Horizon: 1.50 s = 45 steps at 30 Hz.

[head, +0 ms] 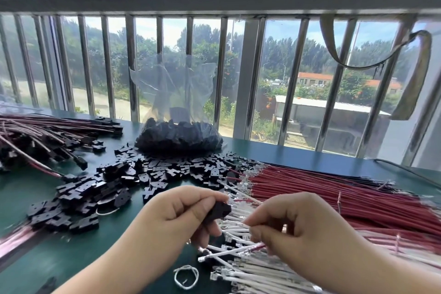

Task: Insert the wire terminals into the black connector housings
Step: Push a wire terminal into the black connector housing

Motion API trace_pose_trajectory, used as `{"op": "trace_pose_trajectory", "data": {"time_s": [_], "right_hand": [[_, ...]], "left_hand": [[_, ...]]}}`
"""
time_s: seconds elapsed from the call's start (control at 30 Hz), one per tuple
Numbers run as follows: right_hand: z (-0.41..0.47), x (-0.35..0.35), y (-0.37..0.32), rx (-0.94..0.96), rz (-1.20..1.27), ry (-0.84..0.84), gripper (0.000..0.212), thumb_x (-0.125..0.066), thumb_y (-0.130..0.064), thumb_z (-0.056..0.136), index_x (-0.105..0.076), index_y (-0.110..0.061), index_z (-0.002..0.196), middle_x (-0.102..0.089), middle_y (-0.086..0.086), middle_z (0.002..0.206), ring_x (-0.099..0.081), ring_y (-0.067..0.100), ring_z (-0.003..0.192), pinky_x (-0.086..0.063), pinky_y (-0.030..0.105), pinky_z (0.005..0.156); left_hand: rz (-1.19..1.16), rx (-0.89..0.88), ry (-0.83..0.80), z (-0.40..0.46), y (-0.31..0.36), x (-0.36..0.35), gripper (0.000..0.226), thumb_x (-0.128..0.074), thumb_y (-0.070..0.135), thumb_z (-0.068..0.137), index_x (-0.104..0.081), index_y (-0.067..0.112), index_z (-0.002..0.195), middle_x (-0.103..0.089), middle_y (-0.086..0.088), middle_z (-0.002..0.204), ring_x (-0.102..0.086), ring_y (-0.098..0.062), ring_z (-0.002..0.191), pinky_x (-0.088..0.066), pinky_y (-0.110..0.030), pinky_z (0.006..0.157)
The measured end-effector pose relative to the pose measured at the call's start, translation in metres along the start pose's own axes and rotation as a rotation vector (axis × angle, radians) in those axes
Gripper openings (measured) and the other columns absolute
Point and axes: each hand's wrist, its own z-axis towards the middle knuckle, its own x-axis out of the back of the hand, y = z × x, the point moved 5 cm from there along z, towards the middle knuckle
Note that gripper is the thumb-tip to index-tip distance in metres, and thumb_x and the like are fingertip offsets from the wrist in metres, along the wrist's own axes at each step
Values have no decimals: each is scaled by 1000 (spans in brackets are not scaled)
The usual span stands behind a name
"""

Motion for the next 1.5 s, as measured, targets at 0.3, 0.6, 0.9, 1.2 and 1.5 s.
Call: {"op": "trace_pose_trajectory", "data": {"time_s": [0.3,0.6,0.9,1.2,1.5], "right_hand": [[0,1,3,-10,1,3,23,-70,-21,80,-70,-44,81,-70,-17,73,-65,-1,66,-50,11,63],[3,3,0,1,-34,-29,22,-69,-23,80,-65,-44,84,-69,-13,80,-63,3,70,-49,12,65],[3,1,4,-31,-14,-63,14,-73,-25,80,-67,-37,79,-70,-14,72,-63,-1,63,-52,15,65],[3,-1,2,-34,-74,-84,13,-71,-30,80,-66,-38,71,-68,-18,71,-61,-3,65,-52,16,70],[1,1,-1,23,-96,-105,10,-62,-31,87,-64,-36,78,-70,-12,79,-63,18,73,-54,34,73]], "left_hand": [[-149,95,-92,-2,-5,-3,21,-73,22,73,-75,20,94,-70,-21,72,-64,-25,58,-50,-26,50],[91,-19,-61,0,9,3,27,-69,26,58,-77,36,82,-75,-9,74,-66,-12,60,-53,-20,60],[-62,117,-67,4,-9,1,52,-79,-17,50,-77,22,83,-75,-13,87,-73,-22,85,-55,-18,66],[-106,141,-142,1,-2,-5,43,-76,-15,43,-78,12,76,-74,-18,83,-73,-26,79,-56,-21,63],[-124,194,-181,-1,-4,-5,42,-85,-9,38,-79,11,75,-74,-19,82,-73,-23,78,-56,-19,60]]}}
